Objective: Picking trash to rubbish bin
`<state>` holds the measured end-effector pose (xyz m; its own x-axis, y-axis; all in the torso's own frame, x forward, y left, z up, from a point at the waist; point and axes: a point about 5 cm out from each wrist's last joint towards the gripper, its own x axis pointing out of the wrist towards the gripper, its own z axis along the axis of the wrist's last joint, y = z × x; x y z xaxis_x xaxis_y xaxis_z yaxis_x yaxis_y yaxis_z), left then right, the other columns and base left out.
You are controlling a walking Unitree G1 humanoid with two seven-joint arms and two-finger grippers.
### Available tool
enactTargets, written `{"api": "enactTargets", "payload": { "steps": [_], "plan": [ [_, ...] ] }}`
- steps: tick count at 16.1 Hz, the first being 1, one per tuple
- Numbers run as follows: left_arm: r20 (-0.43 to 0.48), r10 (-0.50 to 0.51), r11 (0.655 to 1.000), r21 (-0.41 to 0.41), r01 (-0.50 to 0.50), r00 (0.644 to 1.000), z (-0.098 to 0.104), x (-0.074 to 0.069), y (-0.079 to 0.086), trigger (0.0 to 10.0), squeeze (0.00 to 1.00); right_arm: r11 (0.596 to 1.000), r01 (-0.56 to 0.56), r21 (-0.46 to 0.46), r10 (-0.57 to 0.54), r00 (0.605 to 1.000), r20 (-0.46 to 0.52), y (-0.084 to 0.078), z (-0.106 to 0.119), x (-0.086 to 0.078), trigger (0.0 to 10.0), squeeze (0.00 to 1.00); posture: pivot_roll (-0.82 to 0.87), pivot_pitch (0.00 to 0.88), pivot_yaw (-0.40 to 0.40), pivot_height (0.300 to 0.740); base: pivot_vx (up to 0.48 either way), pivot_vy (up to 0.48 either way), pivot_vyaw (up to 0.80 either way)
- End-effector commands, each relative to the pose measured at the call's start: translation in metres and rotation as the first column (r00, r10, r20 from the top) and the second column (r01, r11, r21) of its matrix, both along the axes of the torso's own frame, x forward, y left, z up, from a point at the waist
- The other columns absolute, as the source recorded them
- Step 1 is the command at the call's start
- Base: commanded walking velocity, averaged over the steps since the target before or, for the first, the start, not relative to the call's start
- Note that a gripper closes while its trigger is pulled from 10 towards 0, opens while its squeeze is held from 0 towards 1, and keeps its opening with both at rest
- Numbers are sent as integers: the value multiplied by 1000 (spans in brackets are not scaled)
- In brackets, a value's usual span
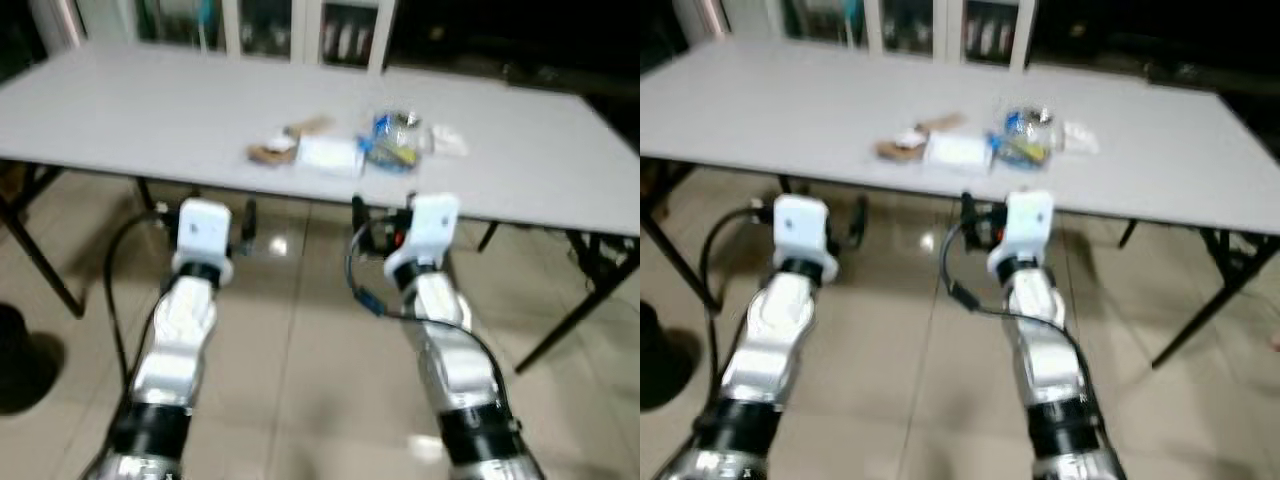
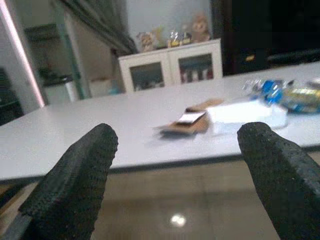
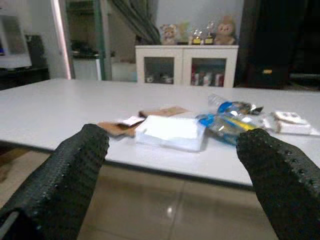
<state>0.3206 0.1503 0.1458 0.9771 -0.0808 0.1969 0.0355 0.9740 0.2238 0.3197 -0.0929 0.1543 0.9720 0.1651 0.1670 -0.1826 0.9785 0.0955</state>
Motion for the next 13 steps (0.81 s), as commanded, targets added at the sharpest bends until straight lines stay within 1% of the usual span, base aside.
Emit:
{"api": "enactTargets", "payload": {
  "steps": [1, 4, 5, 7, 8, 13],
  "plan": [
    [17, -45, 999, 5, 45, 999, 6, 1, -13, 10000, 0, 999, 50, 6, -50, 999, -3, -15, 0, 0, 10000, 0, -5, 37, -37, 740, 480, 0, 0],
    [14, -46, 999, 7, 45, 999, 6, 2, -13, 10000, 0, 998, 63, 6, -63, 998, -14, -19, -1, 1, 10000, 0, -7, 41, -37, 740, 480, 0, 0],
    [13, -44, 999, 7, 44, 999, 6, 2, -13, 10000, 0, 998, 66, -7, -66, 998, -22, -19, -2, 1, 10000, 0, -6, 41, -39, 740, 480, 0, 0],
    [13, -45, 999, 6, 45, 999, 6, 2, -13, 10000, 0, 998, 62, -1, -62, 998, -12, -18, -1, 2, 10000, 0, -6, 43, -39, 740, 480, 0, -800],
    [13, -44, 999, 5, 44, 999, 6, 2, -13, 10000, 0, 998, 62, 3, -62, 998, 1, -17, 0, 1, 10000, 0, -1, 42, -41, 740, 480, 0, -463],
    [15, -41, 999, 8, 41, 999, 7, 2, -12, 10000, 0, 999, 48, 5, -48, 999, -5, -15, 0, 2, 10000, 0, -3, 42, -38, 740, 480, 0, 0]
  ]
}}
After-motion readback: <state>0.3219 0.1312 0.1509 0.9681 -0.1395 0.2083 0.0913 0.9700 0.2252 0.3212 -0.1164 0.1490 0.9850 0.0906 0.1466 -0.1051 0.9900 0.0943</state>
